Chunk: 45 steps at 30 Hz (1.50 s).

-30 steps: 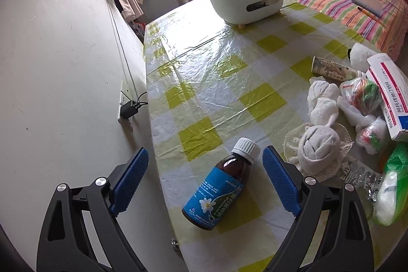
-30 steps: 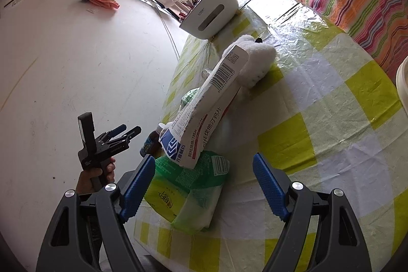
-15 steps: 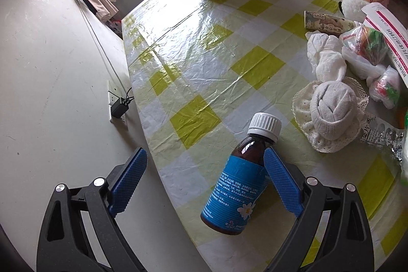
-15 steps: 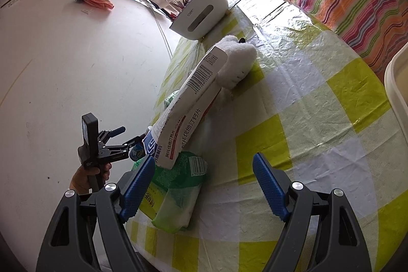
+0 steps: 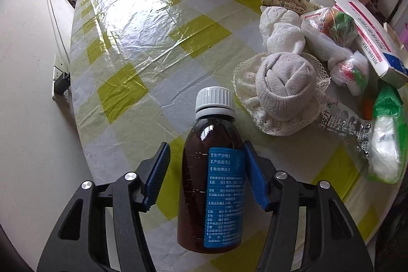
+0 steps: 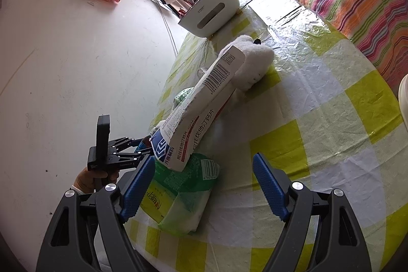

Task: Collect trash
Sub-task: 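Grasp the brown medicine bottle with the left tool while the right tool grasps the white-and-blue box, then carry the white-and-blue box with the right tool and drop it into the cream bin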

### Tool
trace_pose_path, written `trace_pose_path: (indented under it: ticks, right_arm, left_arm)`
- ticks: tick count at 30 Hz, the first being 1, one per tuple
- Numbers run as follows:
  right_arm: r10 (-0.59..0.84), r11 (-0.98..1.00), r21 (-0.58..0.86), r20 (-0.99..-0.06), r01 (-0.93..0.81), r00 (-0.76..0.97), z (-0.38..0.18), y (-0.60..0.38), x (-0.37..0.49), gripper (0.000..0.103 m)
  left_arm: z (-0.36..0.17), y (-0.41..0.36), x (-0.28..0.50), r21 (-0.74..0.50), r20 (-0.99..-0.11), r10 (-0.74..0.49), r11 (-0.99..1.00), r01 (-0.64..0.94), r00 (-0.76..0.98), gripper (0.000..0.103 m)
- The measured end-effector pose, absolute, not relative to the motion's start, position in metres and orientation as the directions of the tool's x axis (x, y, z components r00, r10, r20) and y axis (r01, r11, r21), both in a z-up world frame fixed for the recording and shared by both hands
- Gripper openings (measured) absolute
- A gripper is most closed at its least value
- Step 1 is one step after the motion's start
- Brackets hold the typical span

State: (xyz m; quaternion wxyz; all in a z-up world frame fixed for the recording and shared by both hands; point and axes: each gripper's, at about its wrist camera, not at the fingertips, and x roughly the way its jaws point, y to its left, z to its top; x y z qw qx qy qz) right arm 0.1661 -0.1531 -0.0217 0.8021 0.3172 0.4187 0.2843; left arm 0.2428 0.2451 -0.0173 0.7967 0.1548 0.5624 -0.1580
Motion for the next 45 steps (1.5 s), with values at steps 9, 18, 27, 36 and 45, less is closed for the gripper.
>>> trace_pose_path:
  ticks: [9, 18, 27, 36, 45]
  right_arm:
    - [0.684, 0.686, 0.719, -0.583, -0.114, 0.438, -0.017, -0.125, 0.213, 0.077]
    - [0.785, 0.545, 0.838, -0.498, -0.031, 0.369, -0.040, -0.104, 0.248, 0.073]
    - [0.785, 0.554, 0.820, -0.457, -0.144, 0.418, -0.029, -0.108, 0.227, 0.039]
    - [0.731, 0.595, 0.762, -0.383, -0.254, 0.564, 0.007, -0.157, 0.173, 0.037]
    - [0.679, 0.623, 0.735, -0.337, -0.268, 0.652, 0.019, -0.208, 0.142, 0.037]
  left_arm:
    - [-0.019, 0.236, 0.219, 0.086, -0.913, -0.023, 0.965, 0.248, 0.407, 0.042]
    - [-0.004, 0.223, 0.180, 0.086, -0.849, 0.042, 0.994, 0.060, 0.526, 0.041]
    - [0.061, 0.207, 0.131, -0.042, -0.734, -0.013, 0.999, -0.026, 0.679, 0.041]
    - [0.083, 0.157, 0.093, -0.113, -0.680, -0.097, 0.993, 0.028, 0.726, 0.041]
    - [0.092, 0.122, 0.097, -0.143, -0.651, -0.140, 0.988, 0.062, 0.746, 0.041]
